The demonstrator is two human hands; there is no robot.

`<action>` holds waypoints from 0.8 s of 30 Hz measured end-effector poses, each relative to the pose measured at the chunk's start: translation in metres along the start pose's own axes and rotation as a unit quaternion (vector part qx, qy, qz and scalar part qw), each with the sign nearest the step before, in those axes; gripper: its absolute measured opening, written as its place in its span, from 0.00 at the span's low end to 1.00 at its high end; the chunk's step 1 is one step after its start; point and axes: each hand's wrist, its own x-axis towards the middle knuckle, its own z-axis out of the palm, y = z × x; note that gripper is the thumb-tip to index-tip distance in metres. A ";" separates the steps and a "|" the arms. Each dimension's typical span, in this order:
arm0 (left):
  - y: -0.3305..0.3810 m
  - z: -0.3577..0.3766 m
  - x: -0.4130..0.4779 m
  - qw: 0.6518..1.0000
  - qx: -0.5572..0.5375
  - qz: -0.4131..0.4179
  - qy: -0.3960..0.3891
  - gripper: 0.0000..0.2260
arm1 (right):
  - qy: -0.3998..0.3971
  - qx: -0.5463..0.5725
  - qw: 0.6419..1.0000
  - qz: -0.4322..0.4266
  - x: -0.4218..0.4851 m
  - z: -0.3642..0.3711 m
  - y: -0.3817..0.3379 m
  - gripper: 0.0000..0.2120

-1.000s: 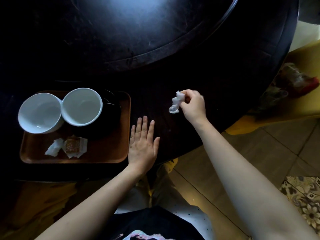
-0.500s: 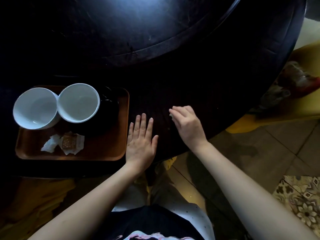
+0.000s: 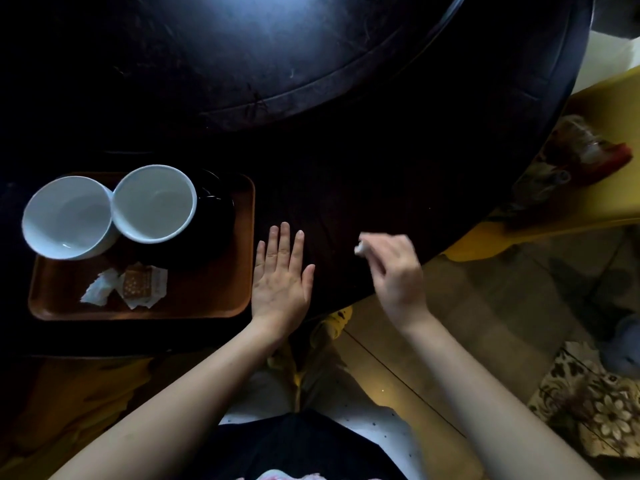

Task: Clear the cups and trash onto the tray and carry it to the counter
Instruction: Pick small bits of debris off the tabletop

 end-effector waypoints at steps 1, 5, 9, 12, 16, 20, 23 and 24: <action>0.000 0.001 0.000 1.000 0.000 0.000 0.000 0.26 | 0.029 0.004 0.999 0.025 0.017 0.001 -0.001 0.13; -0.001 0.002 0.000 1.000 0.000 -0.003 -0.007 0.26 | 0.024 0.017 0.999 0.035 0.072 0.020 -0.013 0.09; -0.001 0.004 0.000 1.000 -0.004 -0.005 -0.015 0.26 | -0.052 -0.021 0.998 -0.037 0.058 0.035 -0.021 0.07; -0.002 0.005 0.000 1.000 -0.007 -0.002 -0.018 0.26 | -0.078 -0.025 0.993 -0.086 0.020 0.027 -0.016 0.06; -0.002 0.004 -0.002 1.000 -0.016 0.003 -0.013 0.26 | -0.109 -0.035 0.984 -0.134 -0.024 0.011 -0.004 0.08; -0.001 0.003 -0.001 1.000 -0.018 -0.002 -0.019 0.26 | -0.157 -0.036 0.974 -0.161 -0.037 -0.003 0.005 0.09; -0.001 0.001 -0.002 1.000 -0.009 -0.003 -0.024 0.27 | -0.180 -0.035 0.968 -0.172 -0.029 -0.014 0.014 0.07; -0.001 0.000 -0.002 1.000 -0.009 -0.002 -0.024 0.27 | -0.155 -0.026 0.976 -0.147 -0.022 -0.019 0.019 0.06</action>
